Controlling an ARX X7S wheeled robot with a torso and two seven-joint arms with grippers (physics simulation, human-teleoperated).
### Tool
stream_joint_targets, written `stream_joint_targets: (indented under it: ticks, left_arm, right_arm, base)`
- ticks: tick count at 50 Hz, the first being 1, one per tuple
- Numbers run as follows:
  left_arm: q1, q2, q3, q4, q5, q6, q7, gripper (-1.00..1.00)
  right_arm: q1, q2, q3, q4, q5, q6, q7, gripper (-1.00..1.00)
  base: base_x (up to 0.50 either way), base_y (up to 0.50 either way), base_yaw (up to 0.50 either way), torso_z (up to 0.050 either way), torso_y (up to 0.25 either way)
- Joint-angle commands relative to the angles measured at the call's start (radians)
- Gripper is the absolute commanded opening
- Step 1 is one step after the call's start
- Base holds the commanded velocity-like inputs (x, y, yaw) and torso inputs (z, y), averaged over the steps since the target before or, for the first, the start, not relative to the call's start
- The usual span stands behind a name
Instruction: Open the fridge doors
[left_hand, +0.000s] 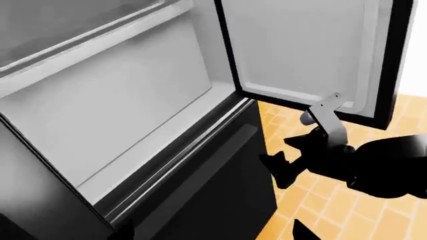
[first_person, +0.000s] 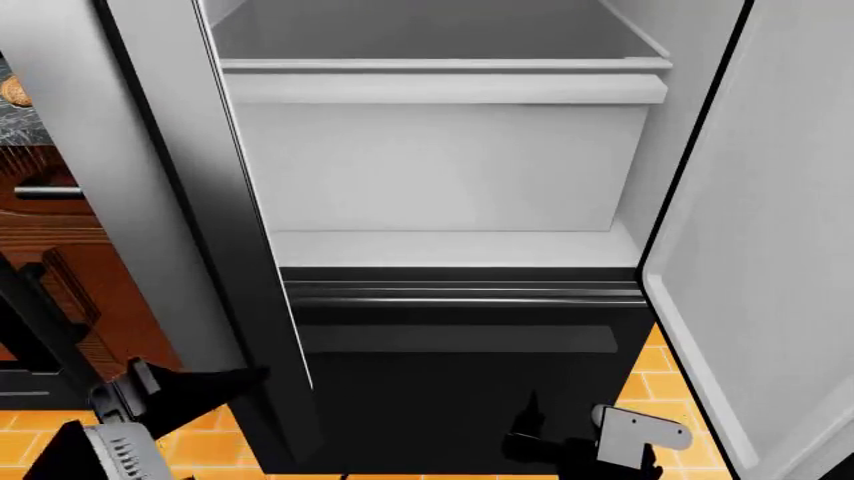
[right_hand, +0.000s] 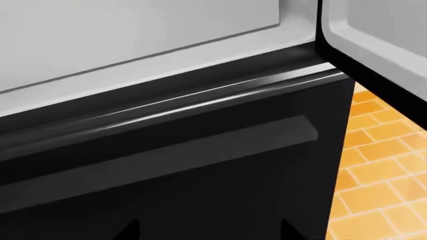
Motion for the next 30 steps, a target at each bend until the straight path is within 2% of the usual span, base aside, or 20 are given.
stream_joint_targets:
  ticks: [1,2,4,6,7,15,30]
  left_arm:
    - [0.005,0.416,-0.660,0.006,-0.837,-0.537,-0.386,1.00]
    - [0.155,0.566,-0.810,0.006,-0.987,-0.687,-0.536,1.00]
    - [0.125,0.840,-1.110,0.006,-1.287,-0.942,-0.836,1.00]
    - [0.050,0.916,-1.410,0.005,-1.587,-0.901,-1.136,1.00]
    - [0.024,0.939,-1.386,0.005,-1.603,-0.882,-1.247,1.00]
    - [-0.086,1.048,-1.187,0.005,-1.494,-0.796,-1.256,1.00]
    - [-0.169,1.097,-1.095,0.006,-1.478,-0.724,-1.258,1.00]
  right_arm:
    - [0.001,-0.003,-0.003,0.014,0.003,0.010,-0.003,1.00]
    - [0.002,-0.002,-0.003,0.014,0.003,0.011,-0.002,1.00]
    - [0.002,-0.002,-0.004,0.012,0.002,0.013,-0.002,1.00]
    - [0.001,-0.001,-0.005,0.009,0.001,0.014,-0.001,1.00]
    - [0.002,-0.002,-0.006,0.009,0.001,0.014,-0.001,1.00]
    - [0.004,-0.005,-0.002,0.017,0.003,0.006,-0.008,1.00]
    - [0.004,-0.004,-0.003,0.011,0.000,0.008,-0.004,1.00]
  base:
    - [0.00,0.00,0.00,0.000,0.000]
    - [0.00,0.00,0.00,0.000,0.000]
    - [0.00,0.00,0.00,0.000,0.000]
    - [0.00,0.00,0.00,0.000,0.000]
    - [0.00,0.00,0.00,0.000,0.000]
    - [0.00,0.00,0.00,0.000,0.000]
    - [0.00,0.00,0.00,0.000,0.000]
